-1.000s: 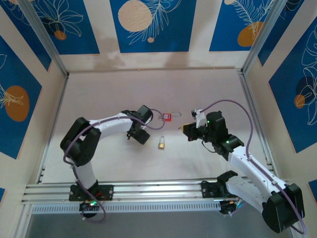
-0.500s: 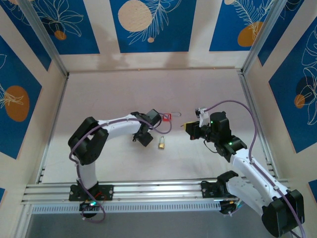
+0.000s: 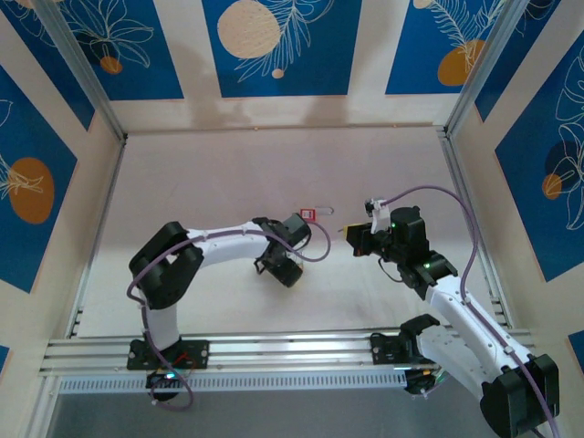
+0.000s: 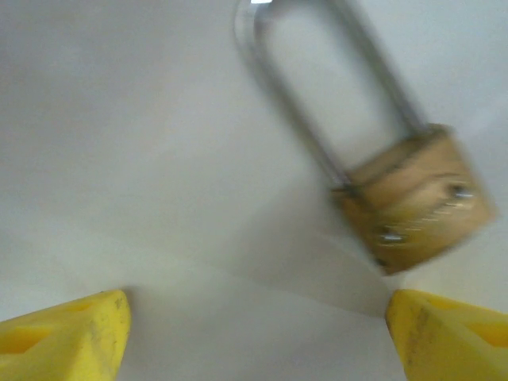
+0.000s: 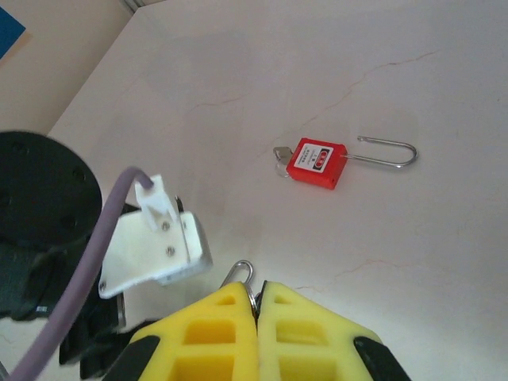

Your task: Unlock with the key

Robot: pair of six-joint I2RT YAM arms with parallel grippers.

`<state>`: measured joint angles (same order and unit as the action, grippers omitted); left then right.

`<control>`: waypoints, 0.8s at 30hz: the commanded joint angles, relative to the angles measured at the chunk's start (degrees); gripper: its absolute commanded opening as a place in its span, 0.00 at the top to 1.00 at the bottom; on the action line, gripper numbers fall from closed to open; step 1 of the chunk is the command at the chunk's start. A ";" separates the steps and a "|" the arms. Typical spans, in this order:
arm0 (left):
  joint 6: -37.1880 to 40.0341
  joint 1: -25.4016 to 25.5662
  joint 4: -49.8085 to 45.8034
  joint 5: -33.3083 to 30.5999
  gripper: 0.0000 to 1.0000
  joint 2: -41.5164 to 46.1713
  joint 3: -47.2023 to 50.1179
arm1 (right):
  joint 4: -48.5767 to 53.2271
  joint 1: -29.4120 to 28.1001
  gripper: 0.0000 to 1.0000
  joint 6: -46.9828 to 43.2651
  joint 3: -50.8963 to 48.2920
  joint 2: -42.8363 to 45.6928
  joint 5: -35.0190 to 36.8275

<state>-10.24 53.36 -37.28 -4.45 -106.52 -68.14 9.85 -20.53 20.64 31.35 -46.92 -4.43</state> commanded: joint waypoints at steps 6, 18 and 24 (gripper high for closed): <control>-1.90 2.10 1.76 5.22 0.15 -2.27 -1.27 | 0.56 0.49 1.00 0.86 -1.03 1.48 1.54; -8.41 1.92 8.67 19.56 0.17 1.31 -1.03 | 1.45 1.97 1.00 1.68 -1.32 2.36 3.51; -11.45 1.92 9.96 24.23 0.19 2.25 -1.26 | 1.58 3.65 1.00 2.54 -1.68 2.79 3.39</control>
<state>-19.00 54.94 -29.34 13.74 -106.10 -68.95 10.39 -17.43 22.09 30.87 -45.43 -1.65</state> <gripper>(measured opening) 0.818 0.062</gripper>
